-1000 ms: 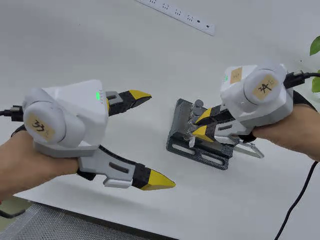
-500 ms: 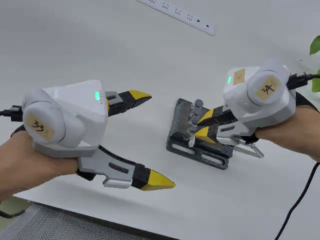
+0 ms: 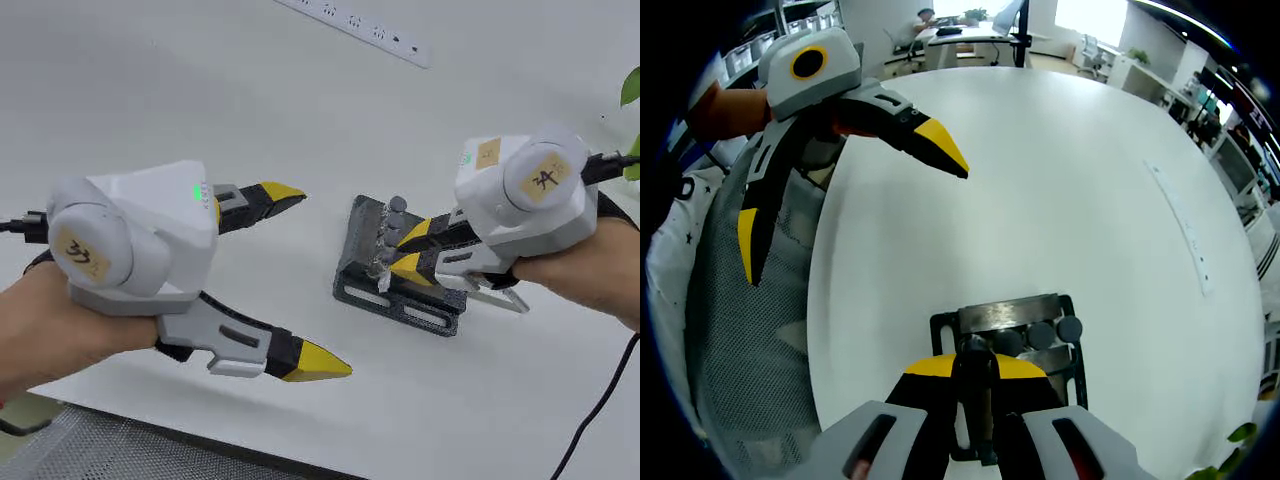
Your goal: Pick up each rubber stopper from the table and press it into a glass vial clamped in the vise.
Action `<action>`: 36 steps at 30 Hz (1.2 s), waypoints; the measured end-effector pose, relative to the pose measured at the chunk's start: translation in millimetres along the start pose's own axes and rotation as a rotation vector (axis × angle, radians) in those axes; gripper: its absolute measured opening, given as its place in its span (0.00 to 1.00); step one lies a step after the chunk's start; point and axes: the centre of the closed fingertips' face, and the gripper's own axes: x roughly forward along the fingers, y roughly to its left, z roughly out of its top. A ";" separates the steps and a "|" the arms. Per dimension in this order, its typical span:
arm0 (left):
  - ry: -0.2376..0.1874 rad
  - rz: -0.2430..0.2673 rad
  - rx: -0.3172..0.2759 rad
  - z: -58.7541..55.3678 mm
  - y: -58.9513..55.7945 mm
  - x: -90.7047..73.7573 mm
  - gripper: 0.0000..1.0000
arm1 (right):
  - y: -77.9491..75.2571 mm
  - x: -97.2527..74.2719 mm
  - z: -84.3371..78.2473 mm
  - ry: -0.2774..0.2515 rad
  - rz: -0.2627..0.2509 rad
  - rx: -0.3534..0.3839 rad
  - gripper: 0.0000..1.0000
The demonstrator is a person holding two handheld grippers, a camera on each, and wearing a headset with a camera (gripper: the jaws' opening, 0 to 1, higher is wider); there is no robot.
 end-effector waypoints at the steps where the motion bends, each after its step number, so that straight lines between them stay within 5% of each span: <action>1: 0.000 0.000 -0.001 -0.1 0.3 -0.1 0.98 | 0.1 0.2 -0.3 0.000 0.001 0.000 0.08; 36: 0.004 -0.012 -0.003 -1.5 -1.4 1.2 0.96 | 0.7 -0.7 -0.7 -0.005 0.002 0.006 0.07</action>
